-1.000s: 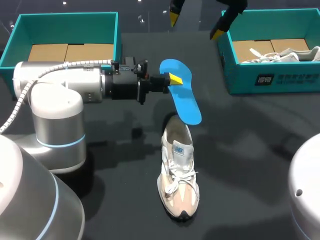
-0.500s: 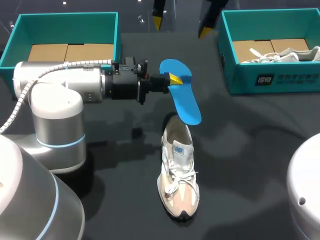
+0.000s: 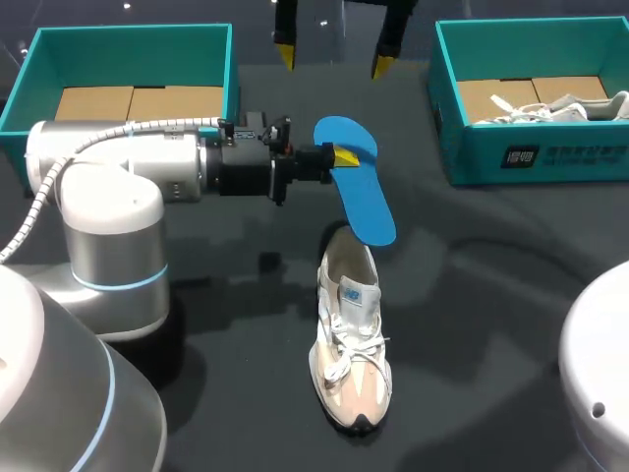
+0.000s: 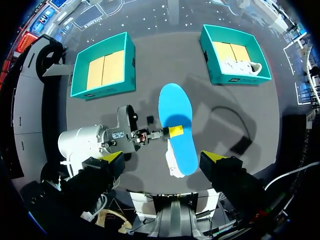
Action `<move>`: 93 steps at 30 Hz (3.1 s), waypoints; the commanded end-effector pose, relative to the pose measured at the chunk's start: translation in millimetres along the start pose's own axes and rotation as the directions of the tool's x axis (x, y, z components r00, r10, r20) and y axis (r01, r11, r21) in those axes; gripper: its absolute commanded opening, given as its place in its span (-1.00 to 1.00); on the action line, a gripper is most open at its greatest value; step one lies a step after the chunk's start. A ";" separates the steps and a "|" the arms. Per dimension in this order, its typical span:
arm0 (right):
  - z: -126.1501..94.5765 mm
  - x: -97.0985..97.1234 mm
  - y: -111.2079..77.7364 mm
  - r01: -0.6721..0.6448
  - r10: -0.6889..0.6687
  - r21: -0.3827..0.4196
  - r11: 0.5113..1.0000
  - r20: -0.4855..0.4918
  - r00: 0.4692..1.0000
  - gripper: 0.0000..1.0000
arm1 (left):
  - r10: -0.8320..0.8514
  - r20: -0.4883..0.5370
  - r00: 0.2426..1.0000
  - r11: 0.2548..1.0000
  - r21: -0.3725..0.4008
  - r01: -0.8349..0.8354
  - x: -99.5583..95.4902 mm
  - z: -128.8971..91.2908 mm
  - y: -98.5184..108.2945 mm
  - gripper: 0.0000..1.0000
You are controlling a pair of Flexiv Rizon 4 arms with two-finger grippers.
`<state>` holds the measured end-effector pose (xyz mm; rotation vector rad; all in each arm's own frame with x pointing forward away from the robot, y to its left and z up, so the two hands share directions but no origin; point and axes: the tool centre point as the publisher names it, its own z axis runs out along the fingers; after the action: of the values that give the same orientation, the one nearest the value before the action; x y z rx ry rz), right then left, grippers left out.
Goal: Take the shoe out of the shoebox, open the shoe tongue, remove and reinsert the insole, then place the shoe into the shoebox
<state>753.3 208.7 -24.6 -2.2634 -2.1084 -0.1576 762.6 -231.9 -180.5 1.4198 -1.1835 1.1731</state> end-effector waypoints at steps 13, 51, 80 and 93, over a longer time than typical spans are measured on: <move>-7.3 -13.2 2.8 -0.049 0.046 -0.027 0.998 -0.081 0.996 1.00 | 0.000 0.001 1.000 1.000 0.002 0.000 -0.2 0.2 1.1 -1.00; 27.3 -82.0 0.6 -0.200 0.129 -0.004 0.980 -0.751 0.647 1.00 | 0.000 0.001 1.000 1.000 0.002 0.000 -0.2 0.2 1.1 -1.00; 70.4 -119.5 -1.4 -0.169 0.093 0.044 0.985 -0.951 0.296 1.00 | 0.000 0.001 1.000 1.000 0.002 0.000 -0.2 0.2 1.1 -1.00; 95.7 -120.0 -4.6 -0.134 0.076 0.050 0.990 -0.976 0.203 1.00 | 0.000 0.001 1.000 1.000 0.002 0.000 -0.2 0.2 1.1 -1.00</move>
<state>744.4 97.1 -126.4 -1.5818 -1.2647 -1.1694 762.7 -232.5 -180.4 1.4201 -1.1841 1.1736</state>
